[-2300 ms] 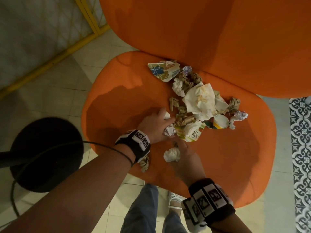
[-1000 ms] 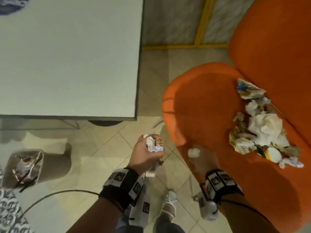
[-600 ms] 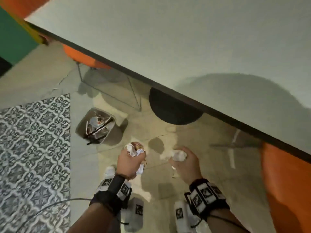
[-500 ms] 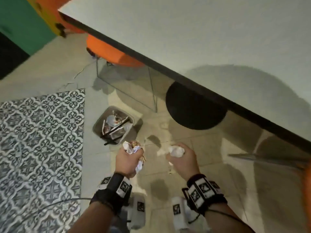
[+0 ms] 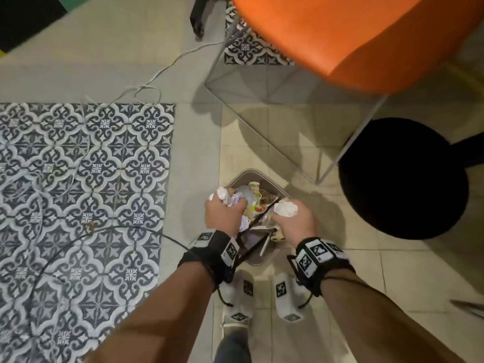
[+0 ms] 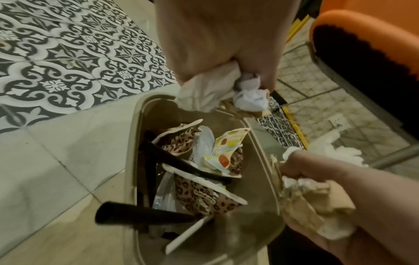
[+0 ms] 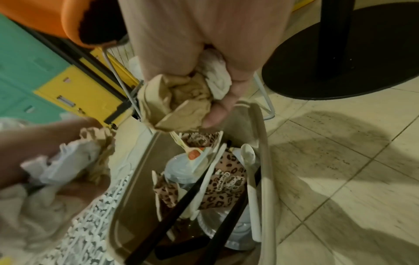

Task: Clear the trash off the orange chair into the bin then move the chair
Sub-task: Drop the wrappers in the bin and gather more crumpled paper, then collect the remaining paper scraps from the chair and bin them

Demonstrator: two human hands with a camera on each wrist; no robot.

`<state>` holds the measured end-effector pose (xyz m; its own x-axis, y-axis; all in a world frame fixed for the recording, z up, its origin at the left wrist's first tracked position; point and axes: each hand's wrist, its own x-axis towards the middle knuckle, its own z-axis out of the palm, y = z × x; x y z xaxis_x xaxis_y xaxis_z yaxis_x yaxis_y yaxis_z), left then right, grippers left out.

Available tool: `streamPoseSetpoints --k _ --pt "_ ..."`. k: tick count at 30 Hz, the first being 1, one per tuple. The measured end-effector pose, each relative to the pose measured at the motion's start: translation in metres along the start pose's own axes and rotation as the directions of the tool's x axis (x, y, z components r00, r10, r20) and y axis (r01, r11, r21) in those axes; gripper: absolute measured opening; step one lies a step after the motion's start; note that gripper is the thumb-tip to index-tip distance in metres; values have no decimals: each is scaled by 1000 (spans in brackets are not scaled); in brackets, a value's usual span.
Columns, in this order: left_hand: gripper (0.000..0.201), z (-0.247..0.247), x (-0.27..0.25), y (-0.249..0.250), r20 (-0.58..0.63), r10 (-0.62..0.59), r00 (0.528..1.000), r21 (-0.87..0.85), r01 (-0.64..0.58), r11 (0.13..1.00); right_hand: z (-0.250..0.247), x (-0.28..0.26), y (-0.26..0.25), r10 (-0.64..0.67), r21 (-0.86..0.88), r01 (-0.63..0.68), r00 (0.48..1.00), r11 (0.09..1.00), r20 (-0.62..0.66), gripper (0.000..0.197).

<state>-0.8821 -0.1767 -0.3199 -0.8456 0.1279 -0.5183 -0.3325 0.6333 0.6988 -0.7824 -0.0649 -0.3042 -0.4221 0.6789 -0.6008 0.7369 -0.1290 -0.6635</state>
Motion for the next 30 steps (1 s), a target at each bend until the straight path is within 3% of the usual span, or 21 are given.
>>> streamPoseSetpoints --k 3,5,8,12,17,20,25,28,30 --pt "54 8 15 -7 128 25 991 118 -40 992 23 18 6 16 -66 -15 1000 998 5 53" --pt "58 17 17 -20 269 53 962 242 -121 963 34 25 15 89 -175 -73 992 982 89 75" --pt "67 24 13 -37 445 92 891 471 -320 822 37 25 21 173 -341 -88 959 936 227 100" --pt "80 19 17 -39 522 9 853 558 -350 753 34 27 26 149 -331 -58 955 942 255 120" --pt "91 13 16 -26 583 51 811 639 -497 587 39 26 26 246 -98 -230 947 968 209 119" --pt "91 12 12 -21 558 57 828 703 -508 498 44 27 29 335 22 -349 912 937 237 116" --pt "81 7 2 -18 524 36 851 813 -512 277 38 19 27 327 -34 -331 901 943 286 111" --pt "84 3 -5 -9 500 51 865 842 -499 206 25 13 21 324 -7 -334 907 942 271 102" --pt "86 -2 -11 -2 489 51 871 847 -488 210 14 7 13 328 -12 -338 903 941 278 94"
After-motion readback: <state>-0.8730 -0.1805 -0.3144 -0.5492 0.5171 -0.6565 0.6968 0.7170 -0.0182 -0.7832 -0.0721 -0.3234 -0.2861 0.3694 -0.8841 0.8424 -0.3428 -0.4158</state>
